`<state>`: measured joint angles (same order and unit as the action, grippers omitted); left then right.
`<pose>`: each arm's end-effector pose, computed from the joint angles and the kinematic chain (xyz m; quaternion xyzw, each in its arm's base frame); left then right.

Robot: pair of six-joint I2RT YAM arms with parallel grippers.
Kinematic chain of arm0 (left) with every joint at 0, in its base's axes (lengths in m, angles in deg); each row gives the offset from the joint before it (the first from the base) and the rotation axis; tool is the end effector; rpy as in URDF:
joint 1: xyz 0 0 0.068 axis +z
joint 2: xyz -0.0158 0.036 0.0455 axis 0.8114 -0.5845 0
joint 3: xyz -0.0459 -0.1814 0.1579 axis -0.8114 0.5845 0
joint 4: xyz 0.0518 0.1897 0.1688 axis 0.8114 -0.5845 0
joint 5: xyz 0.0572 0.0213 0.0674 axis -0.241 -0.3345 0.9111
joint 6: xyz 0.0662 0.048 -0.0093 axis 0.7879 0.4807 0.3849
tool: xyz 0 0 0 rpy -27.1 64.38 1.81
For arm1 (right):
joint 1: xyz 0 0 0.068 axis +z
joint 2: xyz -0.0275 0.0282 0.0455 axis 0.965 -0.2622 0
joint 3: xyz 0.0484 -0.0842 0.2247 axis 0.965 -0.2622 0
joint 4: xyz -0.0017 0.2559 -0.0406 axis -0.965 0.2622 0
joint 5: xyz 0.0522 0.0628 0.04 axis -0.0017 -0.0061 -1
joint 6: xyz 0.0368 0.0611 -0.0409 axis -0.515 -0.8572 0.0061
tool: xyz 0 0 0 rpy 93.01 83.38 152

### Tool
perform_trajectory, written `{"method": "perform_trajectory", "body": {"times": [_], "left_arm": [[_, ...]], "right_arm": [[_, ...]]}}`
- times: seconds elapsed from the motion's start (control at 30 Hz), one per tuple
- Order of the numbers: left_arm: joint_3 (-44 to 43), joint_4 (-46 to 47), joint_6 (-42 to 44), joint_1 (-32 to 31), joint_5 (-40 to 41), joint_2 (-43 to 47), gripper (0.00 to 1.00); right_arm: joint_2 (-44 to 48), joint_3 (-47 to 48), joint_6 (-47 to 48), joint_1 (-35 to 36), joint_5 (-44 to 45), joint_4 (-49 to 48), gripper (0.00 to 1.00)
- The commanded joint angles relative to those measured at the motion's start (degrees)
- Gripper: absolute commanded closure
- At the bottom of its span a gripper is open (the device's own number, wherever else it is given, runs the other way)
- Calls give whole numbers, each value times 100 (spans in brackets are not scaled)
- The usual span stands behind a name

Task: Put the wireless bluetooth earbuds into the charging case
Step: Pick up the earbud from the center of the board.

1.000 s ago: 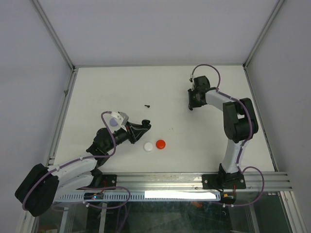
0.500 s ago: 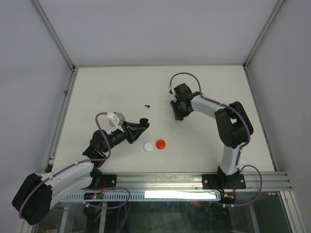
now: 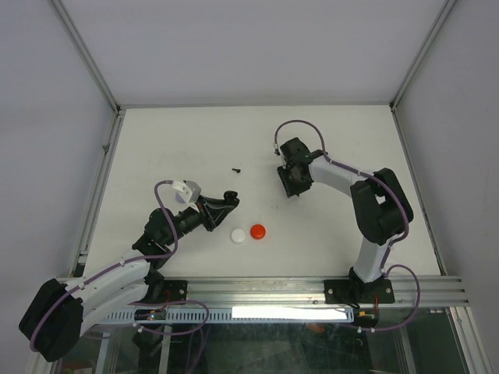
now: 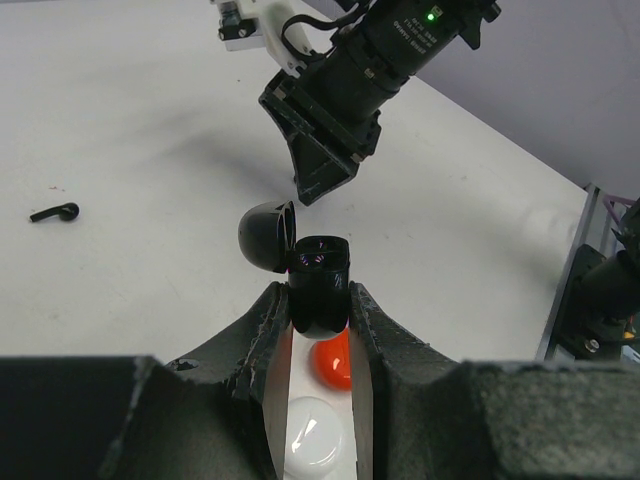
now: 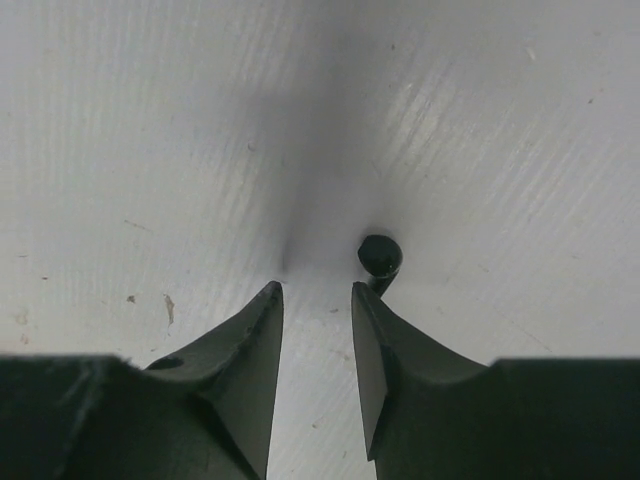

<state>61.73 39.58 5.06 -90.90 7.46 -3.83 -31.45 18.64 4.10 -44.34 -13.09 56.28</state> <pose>0.1748 -0.1510 0.1807 0.2057 0.6867 -0.3852 0.5812 0.3131 0.1802 0.1105 -0.2326 0.9558 0.0285 0.1775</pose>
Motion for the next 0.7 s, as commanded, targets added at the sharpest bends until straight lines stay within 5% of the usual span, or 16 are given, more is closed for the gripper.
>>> {"method": "perform_trajectory", "body": {"times": [0.0,0.67], "left_arm": [[-162,199,118,24,10,26,100],[-136,322,144,20,-197,-28,100]], "right_arm": [[692,61,58,-32,-86,-80,63],[-171,663,290,-496,-1,202,63]]}}
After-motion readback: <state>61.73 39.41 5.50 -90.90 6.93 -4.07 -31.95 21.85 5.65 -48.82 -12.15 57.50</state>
